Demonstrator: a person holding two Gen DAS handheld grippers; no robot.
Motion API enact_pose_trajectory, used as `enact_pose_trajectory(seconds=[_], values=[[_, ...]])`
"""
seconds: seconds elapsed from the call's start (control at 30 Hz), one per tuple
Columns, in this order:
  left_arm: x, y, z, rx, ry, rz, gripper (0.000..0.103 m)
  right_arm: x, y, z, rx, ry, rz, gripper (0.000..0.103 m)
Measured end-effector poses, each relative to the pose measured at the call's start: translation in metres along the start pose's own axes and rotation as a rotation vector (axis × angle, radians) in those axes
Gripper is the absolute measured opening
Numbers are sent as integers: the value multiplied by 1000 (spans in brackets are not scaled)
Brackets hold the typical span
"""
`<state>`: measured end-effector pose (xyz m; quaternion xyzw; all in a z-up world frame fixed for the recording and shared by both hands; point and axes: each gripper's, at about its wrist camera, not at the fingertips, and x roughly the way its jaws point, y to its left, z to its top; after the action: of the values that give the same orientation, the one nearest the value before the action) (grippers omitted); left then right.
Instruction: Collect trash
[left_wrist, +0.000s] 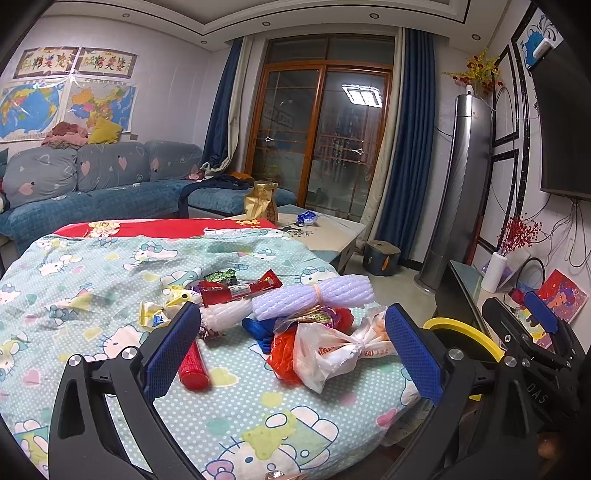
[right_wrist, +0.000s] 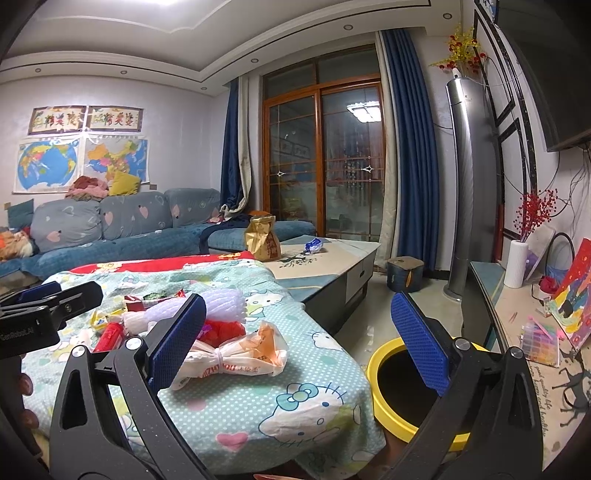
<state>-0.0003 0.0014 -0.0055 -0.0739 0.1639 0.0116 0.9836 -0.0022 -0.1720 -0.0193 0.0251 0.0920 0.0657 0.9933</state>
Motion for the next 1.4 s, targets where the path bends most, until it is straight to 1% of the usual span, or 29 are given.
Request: enact_pose_trajectory(seconds=[0.33, 0.43, 0.5, 0.73, 1.07, 1.3, 1.4], values=[[0, 0, 0, -1, 2, 1, 97, 0, 0, 0, 0, 2, 0, 92], [2, -3, -3, 1, 4, 0, 97, 1, 1, -1, 0, 2, 0, 92], [-3, -13, -9, 5, 4, -3, 97, 1, 1, -1, -1, 2, -1, 92], [-4, -16, -11, 6, 9, -6, 97, 1, 1, -1, -1, 3, -1, 92], [2, -14, -8, 6, 28, -16, 97, 2, 1, -1, -1, 8, -1, 92], [15, -7, -9, 2, 74, -19, 97, 3, 2, -3, -5, 40, 28, 92], [21, 1, -7, -8, 78, -1, 97, 8, 1, -5, 4, 66, 52, 92]])
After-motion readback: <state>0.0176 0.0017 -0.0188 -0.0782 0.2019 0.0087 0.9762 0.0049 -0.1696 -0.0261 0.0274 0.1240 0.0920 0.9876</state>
